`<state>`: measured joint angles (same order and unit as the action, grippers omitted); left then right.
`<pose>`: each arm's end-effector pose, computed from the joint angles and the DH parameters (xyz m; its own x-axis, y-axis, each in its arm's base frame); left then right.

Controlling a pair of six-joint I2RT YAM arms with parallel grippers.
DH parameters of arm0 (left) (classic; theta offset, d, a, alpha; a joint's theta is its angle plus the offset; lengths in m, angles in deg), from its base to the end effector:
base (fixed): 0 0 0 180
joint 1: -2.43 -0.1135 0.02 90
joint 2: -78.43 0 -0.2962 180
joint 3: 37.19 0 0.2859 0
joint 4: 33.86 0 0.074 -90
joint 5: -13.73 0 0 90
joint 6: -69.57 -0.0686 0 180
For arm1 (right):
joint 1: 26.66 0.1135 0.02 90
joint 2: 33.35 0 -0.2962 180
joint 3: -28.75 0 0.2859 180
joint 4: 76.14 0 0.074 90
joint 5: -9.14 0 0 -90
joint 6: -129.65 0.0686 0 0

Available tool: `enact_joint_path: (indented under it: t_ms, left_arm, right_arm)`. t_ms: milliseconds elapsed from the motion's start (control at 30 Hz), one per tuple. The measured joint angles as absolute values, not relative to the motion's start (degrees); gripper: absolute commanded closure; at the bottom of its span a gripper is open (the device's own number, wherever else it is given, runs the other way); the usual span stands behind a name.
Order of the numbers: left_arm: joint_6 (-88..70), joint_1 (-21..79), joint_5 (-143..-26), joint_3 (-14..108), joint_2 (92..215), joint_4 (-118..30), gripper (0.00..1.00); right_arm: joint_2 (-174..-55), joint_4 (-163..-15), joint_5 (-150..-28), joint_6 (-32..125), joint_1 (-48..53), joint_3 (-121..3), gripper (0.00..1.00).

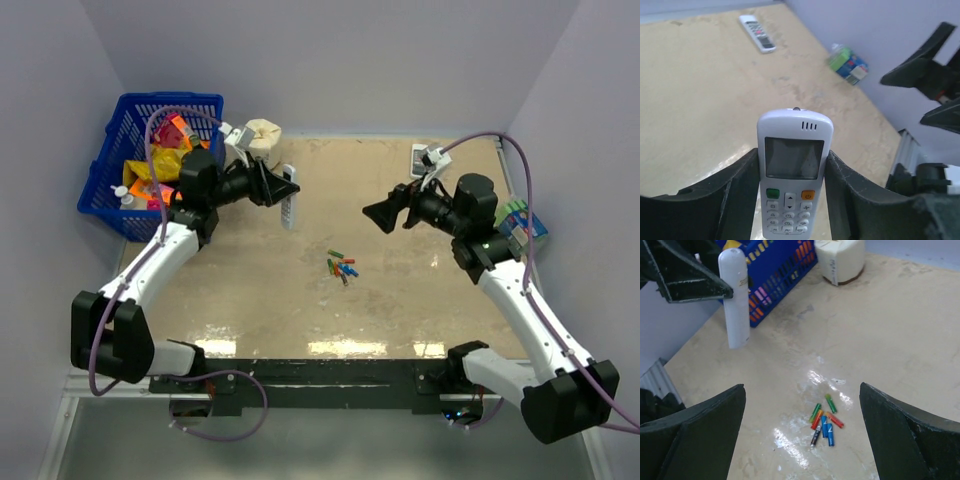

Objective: Load the batteries into the remote control
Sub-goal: Adjust the remote control.

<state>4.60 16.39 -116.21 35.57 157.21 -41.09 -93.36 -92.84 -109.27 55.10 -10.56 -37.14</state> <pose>0.3484 -0.1320 0.3450 -0.5364 -0.2009 -0.8197 0.6230 0.5610 -0.5452 0.2679 0.1113 0.3741 -0.3584 0.1404 -0.9229 -0.6198 0.7035 0.3477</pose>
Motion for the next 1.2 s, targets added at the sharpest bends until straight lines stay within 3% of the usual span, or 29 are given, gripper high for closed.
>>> enact_joint_path:
  t_ms: [267,567,1200]
  left_arm:
    - [26.8,16.5,-126.4,25.4,154.7,-7.6,0.99]
    - [45.6,18.0,-130.5,23.8,154.1,19.9,0.99]
    - [55.6,20.9,-130.9,23.8,152.8,26.4,1.0]
  right_arm:
    - [-93.2,-87.2,-121.2,54.5,-6.8,-37.1,0.02]
    - [-93.4,-77.1,-127.0,58.0,-1.4,-36.4,0.02]
    - [-99.4,-68.3,-128.5,61.0,6.5,-37.4,0.02]
